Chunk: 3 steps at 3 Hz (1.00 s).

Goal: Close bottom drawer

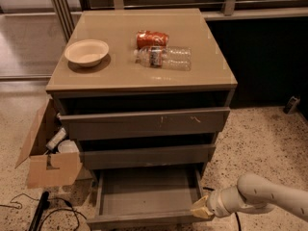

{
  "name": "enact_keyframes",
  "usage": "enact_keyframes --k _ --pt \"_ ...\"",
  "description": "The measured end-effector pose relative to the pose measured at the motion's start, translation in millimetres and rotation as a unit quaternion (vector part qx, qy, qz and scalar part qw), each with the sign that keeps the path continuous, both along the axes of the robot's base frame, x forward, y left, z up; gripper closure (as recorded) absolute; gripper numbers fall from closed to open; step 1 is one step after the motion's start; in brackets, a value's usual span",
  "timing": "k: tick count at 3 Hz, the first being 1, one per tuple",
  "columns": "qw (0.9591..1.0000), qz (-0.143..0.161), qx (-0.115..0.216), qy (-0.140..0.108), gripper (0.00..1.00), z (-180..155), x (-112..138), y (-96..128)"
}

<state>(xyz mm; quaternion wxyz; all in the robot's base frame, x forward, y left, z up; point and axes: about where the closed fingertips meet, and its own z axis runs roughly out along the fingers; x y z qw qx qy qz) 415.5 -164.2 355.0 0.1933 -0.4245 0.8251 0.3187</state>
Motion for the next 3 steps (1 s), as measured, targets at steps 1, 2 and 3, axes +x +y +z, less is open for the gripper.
enact_keyframes --k 1,2,3 --pt "1.0000 0.000 0.000 0.000 1.00 0.0 0.0 0.0" --pt "0.9996 0.009 0.021 -0.014 1.00 -1.1 -4.8 5.1" --pt "0.9952 0.004 0.090 -0.039 1.00 -1.0 -10.4 11.8"
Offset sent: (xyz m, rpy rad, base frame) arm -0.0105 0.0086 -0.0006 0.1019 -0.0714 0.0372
